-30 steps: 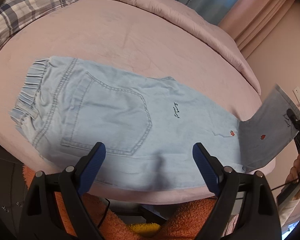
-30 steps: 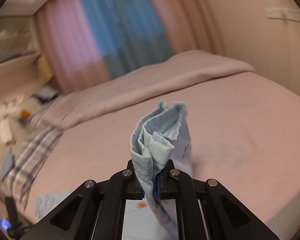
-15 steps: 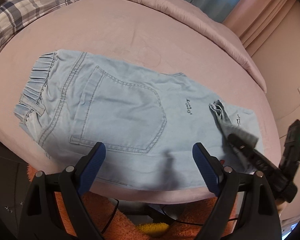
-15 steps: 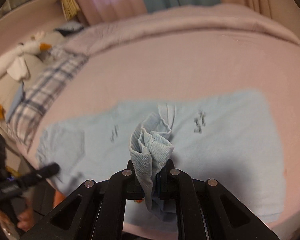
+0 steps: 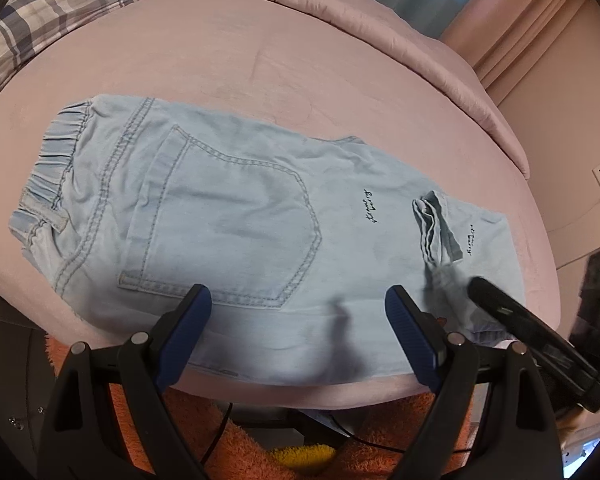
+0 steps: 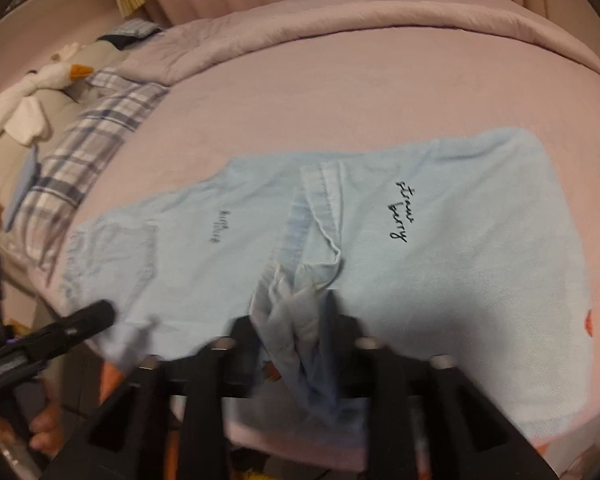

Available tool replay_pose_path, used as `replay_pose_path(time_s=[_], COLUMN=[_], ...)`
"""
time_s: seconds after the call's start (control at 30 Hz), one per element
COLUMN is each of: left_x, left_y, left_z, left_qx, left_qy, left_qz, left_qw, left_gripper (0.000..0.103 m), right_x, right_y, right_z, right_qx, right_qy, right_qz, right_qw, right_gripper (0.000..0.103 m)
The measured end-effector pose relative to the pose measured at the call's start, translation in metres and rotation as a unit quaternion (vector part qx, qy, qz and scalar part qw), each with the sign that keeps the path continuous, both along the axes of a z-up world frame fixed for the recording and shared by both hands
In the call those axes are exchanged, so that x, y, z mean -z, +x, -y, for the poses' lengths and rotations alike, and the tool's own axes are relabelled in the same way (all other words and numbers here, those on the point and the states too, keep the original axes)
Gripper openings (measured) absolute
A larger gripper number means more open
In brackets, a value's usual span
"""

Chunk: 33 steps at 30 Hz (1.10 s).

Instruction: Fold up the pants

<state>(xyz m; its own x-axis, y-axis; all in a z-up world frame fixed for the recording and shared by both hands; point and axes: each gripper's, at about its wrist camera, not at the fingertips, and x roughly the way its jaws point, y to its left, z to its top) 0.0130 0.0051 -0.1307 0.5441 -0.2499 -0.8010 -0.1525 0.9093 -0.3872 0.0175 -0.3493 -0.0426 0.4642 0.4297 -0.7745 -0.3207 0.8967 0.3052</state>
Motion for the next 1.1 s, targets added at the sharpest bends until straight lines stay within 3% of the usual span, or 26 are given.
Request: replay_pose_path(time_s=[0.03,0.13,0.23,0.4,0.5,0.57,0.73,0.8,0.87,0.9,0.97,1.1], left_x=[0.000,-0.002,-0.005,-0.005,-0.003,0.000,0.021,0.026,0.030,0.033,0.036,0.037], left_y=[0.001,0.005,0.010,0.029,0.048,0.061,0.097,0.105,0.110,0.112,0.111,0.102], left_z=[0.001,0.006,0.015,0.036,0.054,0.066,0.101,0.111,0.118,0.121,0.124,0.125], left_qx=[0.003,0.013,0.033,0.080,0.105,0.121,0.164,0.169,0.170,0.168,0.170,0.161], left_qy=[-0.001,-0.001,-0.002,-0.042,-0.055,-0.065,-0.122,-0.129,-0.135,-0.142,-0.149,-0.148], left_qz=[0.001,0.005,0.018,0.019,0.017,0.017,-0.023,-0.028,-0.031,-0.035,-0.037,-0.030], left_qw=[1.0000,0.9999,0.9993,0.9957,0.9929,0.9904,0.9786,0.9767,0.9757,0.9748,0.9734,0.9753], left_gripper=[0.089,0.089,0.088,0.088,0.087,0.078,0.068,0.063,0.043,0.040,0.017,0.013], right_x=[-0.006,-0.022,-0.030,-0.017,-0.006,0.001,0.017,0.017,0.016,0.016,0.016,0.018], right_y=[-0.004,-0.018,-0.022,-0.013,-0.012,-0.011,-0.009,-0.008,-0.009,-0.009,-0.011,-0.012], right_z=[0.003,0.014,0.036,0.078,0.090,0.092,0.093,0.095,0.098,0.098,0.101,0.105], right_qx=[0.000,-0.004,0.028,0.106,0.132,0.138,0.144,0.146,0.147,0.147,0.148,0.150], right_qy=[0.010,0.028,0.019,-0.003,-0.025,-0.030,-0.023,-0.021,-0.017,-0.014,-0.008,-0.001], right_qz=[0.006,0.032,0.052,0.035,0.029,0.022,0.002,0.002,0.002,0.002,0.003,0.004], right_qw=[1.000,0.999,0.998,0.994,0.990,0.990,0.989,0.989,0.989,0.989,0.989,0.989], right_gripper=[0.068,0.068,0.068,0.068,0.062,0.062,0.061,0.061,0.061,0.061,0.061,0.061])
